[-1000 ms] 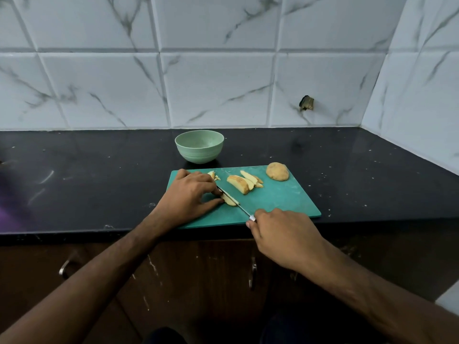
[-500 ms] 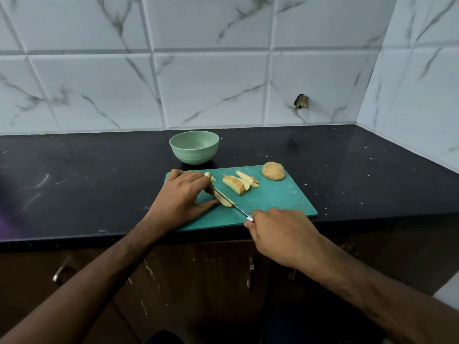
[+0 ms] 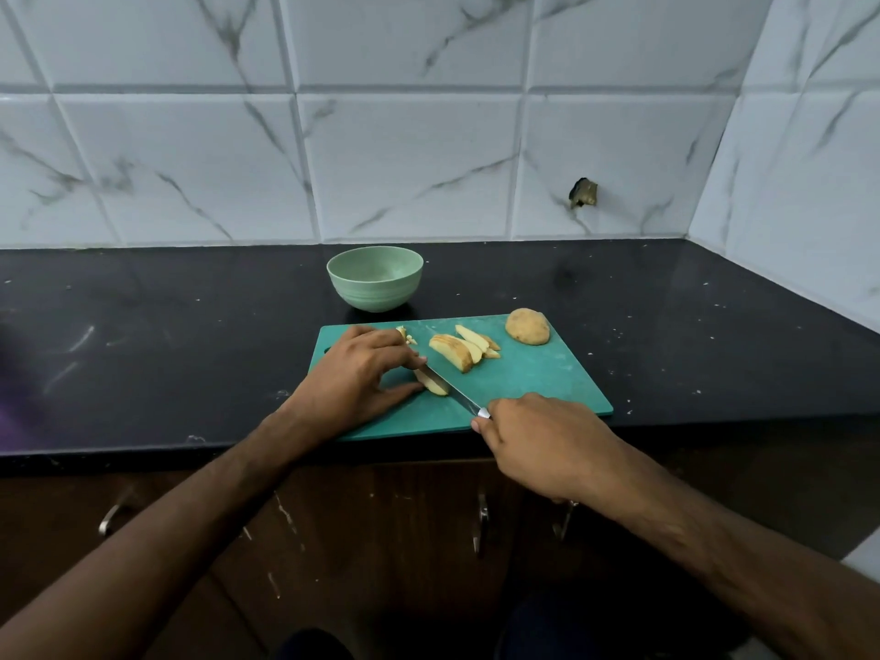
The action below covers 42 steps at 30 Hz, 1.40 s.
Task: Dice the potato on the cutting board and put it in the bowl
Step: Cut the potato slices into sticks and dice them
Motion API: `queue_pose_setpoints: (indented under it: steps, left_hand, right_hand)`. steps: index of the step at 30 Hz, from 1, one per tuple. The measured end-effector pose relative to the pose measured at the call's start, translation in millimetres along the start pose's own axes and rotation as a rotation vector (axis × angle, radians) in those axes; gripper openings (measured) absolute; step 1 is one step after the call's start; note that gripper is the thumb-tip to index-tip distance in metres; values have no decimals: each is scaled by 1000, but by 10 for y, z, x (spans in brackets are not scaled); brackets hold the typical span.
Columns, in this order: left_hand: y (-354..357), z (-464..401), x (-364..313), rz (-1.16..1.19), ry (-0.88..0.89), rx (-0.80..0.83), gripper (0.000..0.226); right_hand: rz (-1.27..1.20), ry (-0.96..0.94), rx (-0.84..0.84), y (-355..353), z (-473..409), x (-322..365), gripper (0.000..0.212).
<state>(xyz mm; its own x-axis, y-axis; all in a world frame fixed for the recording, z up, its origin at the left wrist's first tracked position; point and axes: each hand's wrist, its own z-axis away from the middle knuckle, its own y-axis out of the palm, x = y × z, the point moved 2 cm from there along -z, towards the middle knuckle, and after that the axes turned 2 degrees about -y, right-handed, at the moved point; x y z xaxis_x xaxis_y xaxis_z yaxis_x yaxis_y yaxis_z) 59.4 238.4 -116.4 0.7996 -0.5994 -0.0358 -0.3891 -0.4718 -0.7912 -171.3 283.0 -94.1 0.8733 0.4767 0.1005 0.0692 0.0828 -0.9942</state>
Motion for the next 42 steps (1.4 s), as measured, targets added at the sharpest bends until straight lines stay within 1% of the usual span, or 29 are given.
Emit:
queue_pose_setpoints:
  steps: [3,5,8,11,15,17,19,24,28,38,42]
  left_hand:
    - [1,8,18,30,-25,45,26]
    - [3,12,21,40,-35,62,25]
    - [5,7,21,17,-27,59,24]
    - [6,24,34,16,-33,34,24]
    - [1,22,38,-15,-44,9,34]
    - [-4,22,35,-9,-49,12,33]
    - [-3,30,24,-20,-43,25,31]
    - [-53,32,10,-30,-88,-30,34]
    - [-68,41,-8,-23,-60,-33,32]
    - [-53,40,-3,21,-13,24,19]
    - [-53,37,-4,27,-3,18,18]
  right_hand:
    - [9,-13,8,4,-13,24,33]
    - [45,-32,-19,44,4,52,34]
    - [66,-36,-58,67,18,71,34]
    - [55,-13,-52,60,1,43,33]
    - [-88,68,-4,-49,-52,-82,42]
    - [-160,77,0,-149,-54,-102,43]
    - [-178,71,-8,-211,-35,-98,45]
    - [-41,47,-52,-155,40,-56,42]
    - [41,11,-69,-32,78,26,40]
    - [116,-26,-140,83,131,88,35]
    - [106,-33,-132,78,123,102,32]
